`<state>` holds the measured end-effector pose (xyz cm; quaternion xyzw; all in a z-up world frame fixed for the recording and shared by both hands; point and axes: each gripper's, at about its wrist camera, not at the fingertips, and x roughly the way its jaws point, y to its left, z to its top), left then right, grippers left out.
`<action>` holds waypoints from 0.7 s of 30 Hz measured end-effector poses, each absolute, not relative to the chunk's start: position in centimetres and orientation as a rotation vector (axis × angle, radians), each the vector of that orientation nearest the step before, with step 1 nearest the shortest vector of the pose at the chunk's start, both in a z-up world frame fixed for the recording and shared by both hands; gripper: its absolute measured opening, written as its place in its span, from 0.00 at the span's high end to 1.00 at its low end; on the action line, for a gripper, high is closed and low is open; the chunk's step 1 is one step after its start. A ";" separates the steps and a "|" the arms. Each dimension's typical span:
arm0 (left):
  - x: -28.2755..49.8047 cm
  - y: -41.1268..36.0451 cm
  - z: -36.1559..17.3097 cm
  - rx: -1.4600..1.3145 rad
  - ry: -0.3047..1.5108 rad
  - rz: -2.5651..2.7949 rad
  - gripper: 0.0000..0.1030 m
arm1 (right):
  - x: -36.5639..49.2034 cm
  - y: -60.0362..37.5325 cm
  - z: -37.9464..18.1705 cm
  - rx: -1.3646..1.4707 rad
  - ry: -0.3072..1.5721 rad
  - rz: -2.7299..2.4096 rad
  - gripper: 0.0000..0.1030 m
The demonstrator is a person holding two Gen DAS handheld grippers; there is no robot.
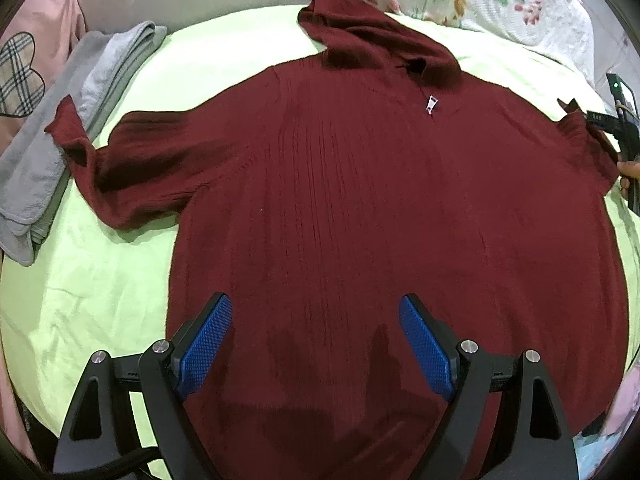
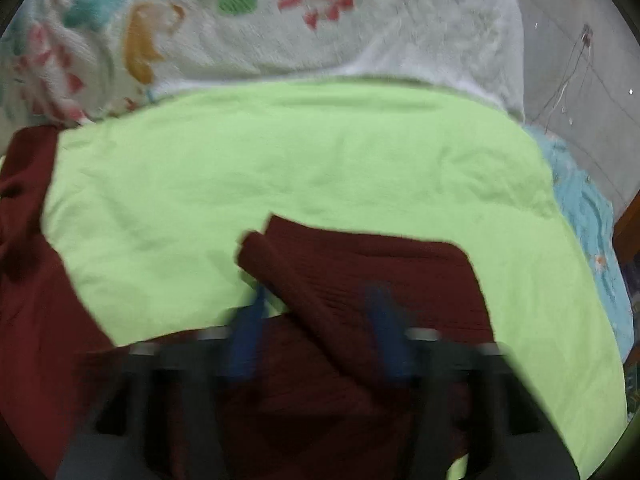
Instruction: Fold large clothes
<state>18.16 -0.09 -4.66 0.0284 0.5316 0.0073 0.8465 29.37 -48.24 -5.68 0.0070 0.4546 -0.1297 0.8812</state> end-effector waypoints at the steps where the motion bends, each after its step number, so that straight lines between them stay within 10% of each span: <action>1: 18.3 0.0 -4.8 0.056 1.124 0.015 0.16 | 29.4 -48.6 -6.0 0.036 0.969 -0.266 0.94; 21: 17.4 5.6 -3.6 -0.153 1.050 0.008 0.16 | 20.5 -19.3 -3.1 0.591 0.841 0.429 0.94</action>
